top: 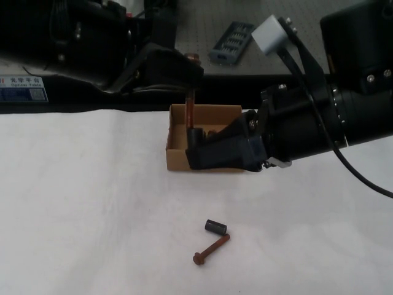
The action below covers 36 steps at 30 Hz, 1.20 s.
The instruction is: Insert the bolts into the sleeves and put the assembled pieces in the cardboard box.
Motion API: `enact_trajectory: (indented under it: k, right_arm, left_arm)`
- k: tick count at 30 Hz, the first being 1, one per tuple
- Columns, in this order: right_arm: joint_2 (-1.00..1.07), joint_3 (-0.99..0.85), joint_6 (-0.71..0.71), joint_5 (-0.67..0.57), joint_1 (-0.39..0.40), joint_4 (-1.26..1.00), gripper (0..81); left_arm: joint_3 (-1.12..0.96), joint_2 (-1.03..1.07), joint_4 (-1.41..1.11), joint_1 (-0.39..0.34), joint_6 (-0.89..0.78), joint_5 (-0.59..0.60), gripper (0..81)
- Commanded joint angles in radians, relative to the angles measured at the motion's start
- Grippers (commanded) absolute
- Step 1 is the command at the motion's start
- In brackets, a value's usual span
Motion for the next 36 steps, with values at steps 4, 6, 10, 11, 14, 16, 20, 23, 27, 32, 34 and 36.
enact_trajectory:
  k: [4, 6, 10, 11, 14, 16, 20, 23, 27, 32, 34, 36]
  right_arm:
    - [0.001, -0.003, 0.022, -0.029, -0.003, -0.083, 2.5]
    - [0.001, -0.003, 0.033, -0.034, -0.003, -0.088, 2.5]
    - [0.001, -0.003, 0.033, -0.034, -0.003, -0.088, 2.5]
    - [0.001, -0.003, 0.033, -0.034, -0.003, -0.088, 2.5]
    - [0.001, -0.003, 0.033, -0.034, -0.003, -0.088, 2.5]
    - [0.001, -0.003, 0.033, -0.034, -0.003, -0.088, 2.5]
    - [0.001, -0.003, 0.033, -0.034, -0.003, -0.088, 2.5]
    - [0.001, -0.003, 0.033, -0.011, -0.003, -0.088, 2.5]
    - [0.001, -0.003, 0.038, 0.051, -0.003, -0.088, 2.5]
    - [0.001, -0.003, 0.055, 0.072, -0.003, -0.088, 2.5]
    - [0.001, -0.003, 0.055, 0.072, -0.003, -0.088, 2.5]
    - [0.001, -0.003, 0.055, 0.076, -0.003, -0.088, 2.5]
  left_arm:
    - [-0.005, -0.013, 0.019, 0.001, 0.019, 0.007, 0.6]
    - [-0.005, -0.013, 0.019, 0.001, 0.019, 0.007, 0.6]
    - [-0.005, -0.013, 0.019, 0.001, 0.019, 0.007, 0.6]
    - [-0.005, -0.013, 0.019, 0.001, 0.019, 0.009, 0.6]
    - [-0.005, -0.013, 0.019, 0.001, 0.01, 0.011, 0.6]
    - [-0.005, -0.013, 0.019, 0.001, 0.01, 0.011, 0.6]
    - [-0.005, -0.013, 0.019, 0.001, 0.01, 0.011, 0.6]
    - [-0.005, -0.013, 0.019, 0.001, 0.01, 0.016, 0.6]
    - [-0.005, -0.013, 0.026, 0.001, 0.01, 0.016, 0.6]
    - [-0.005, -0.013, 0.025, 0.001, 0.044, -0.028, 0.6]
    - [-0.005, -0.013, 0.025, 0.001, 0.043, -0.026, 0.6]
    - [-0.005, -0.013, 0.025, 0.001, 0.041, -0.021, 0.6]
